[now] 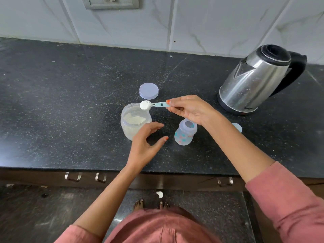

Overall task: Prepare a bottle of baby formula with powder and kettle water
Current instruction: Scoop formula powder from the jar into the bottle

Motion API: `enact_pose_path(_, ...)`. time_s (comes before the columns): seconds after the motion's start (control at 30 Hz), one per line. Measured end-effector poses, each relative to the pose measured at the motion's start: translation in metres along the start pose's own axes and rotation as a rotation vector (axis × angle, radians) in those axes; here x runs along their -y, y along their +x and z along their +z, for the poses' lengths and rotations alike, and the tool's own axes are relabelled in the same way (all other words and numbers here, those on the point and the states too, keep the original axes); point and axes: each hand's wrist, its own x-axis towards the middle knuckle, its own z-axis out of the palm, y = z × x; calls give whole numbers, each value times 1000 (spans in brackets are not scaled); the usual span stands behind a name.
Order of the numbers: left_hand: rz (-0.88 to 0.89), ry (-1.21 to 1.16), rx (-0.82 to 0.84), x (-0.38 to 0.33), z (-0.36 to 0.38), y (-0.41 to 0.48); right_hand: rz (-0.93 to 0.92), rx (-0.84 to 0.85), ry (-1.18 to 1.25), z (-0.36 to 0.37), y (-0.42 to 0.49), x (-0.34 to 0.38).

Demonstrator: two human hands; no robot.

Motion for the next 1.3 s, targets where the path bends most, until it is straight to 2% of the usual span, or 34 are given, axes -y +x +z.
enact_pose_path(0.13,-147,-1,189,10,29,11,12,19,-27,-2,4,5)
enact_pose_path(0.37,-222,3,266,15,61,25,28,79,-19,-6,12,9)
enact_pose_path(0.83,-217,-8,182,6,55,20,40,120,-65,-7,16,8)
enact_pose_path(1.3,-207,-70,37,-15,-17,-19,-20,10,-52,4,-1,-2)
